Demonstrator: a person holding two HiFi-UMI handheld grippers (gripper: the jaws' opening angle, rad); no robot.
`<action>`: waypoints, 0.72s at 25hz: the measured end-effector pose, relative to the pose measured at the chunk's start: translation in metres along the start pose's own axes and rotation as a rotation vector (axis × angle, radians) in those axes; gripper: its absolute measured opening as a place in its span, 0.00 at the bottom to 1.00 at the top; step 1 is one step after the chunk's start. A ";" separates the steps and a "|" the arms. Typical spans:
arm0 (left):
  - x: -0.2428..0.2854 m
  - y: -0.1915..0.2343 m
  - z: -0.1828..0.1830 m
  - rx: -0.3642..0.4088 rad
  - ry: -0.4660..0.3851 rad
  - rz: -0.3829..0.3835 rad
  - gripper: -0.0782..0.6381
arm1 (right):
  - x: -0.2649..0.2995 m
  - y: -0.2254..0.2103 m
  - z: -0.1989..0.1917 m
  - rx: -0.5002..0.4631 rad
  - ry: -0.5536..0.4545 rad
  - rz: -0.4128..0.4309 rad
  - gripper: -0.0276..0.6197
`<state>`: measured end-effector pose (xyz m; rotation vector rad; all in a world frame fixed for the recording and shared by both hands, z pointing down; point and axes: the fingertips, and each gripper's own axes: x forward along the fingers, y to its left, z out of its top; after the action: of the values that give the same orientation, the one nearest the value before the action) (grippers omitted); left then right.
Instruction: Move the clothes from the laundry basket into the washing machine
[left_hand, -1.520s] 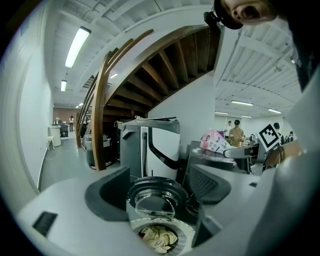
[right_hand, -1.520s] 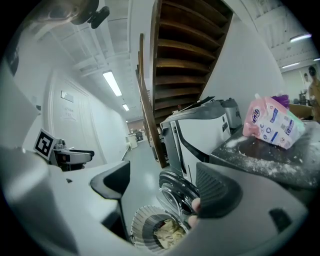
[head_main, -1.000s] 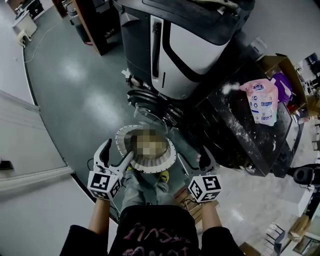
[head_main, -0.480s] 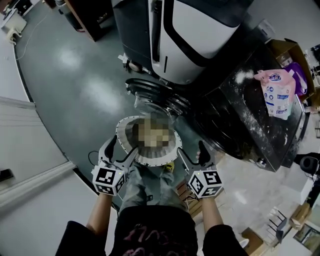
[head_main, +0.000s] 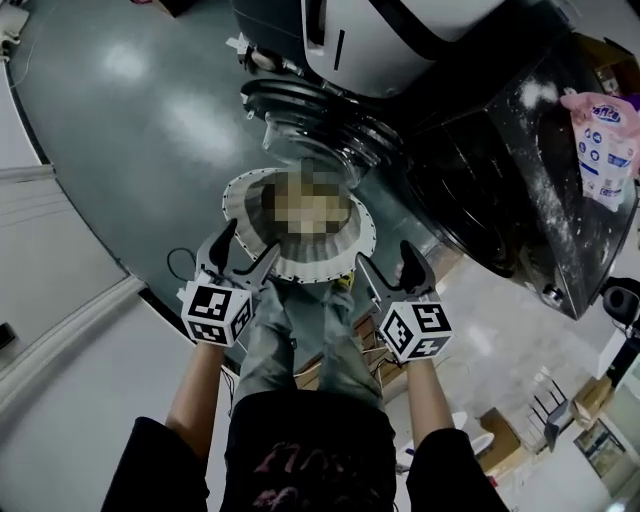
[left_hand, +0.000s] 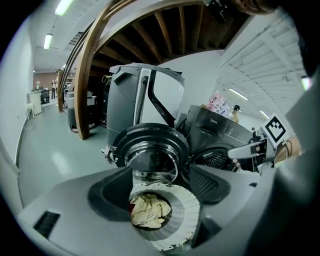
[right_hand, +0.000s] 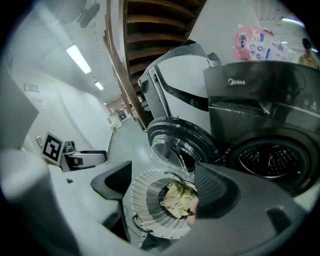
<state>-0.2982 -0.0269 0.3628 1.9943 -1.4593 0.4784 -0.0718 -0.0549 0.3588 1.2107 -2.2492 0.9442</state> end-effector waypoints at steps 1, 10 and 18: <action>0.006 0.002 -0.007 -0.004 0.005 0.003 0.62 | 0.005 -0.001 -0.007 0.014 0.006 0.004 0.65; 0.054 0.024 -0.066 -0.011 0.051 -0.004 0.62 | 0.062 -0.011 -0.066 0.021 0.049 0.012 0.64; 0.115 0.048 -0.127 -0.002 0.119 -0.003 0.62 | 0.126 -0.036 -0.122 0.042 0.100 0.003 0.63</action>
<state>-0.2973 -0.0354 0.5403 1.9320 -1.3830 0.5832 -0.1044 -0.0510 0.5347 1.1520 -2.1640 1.0347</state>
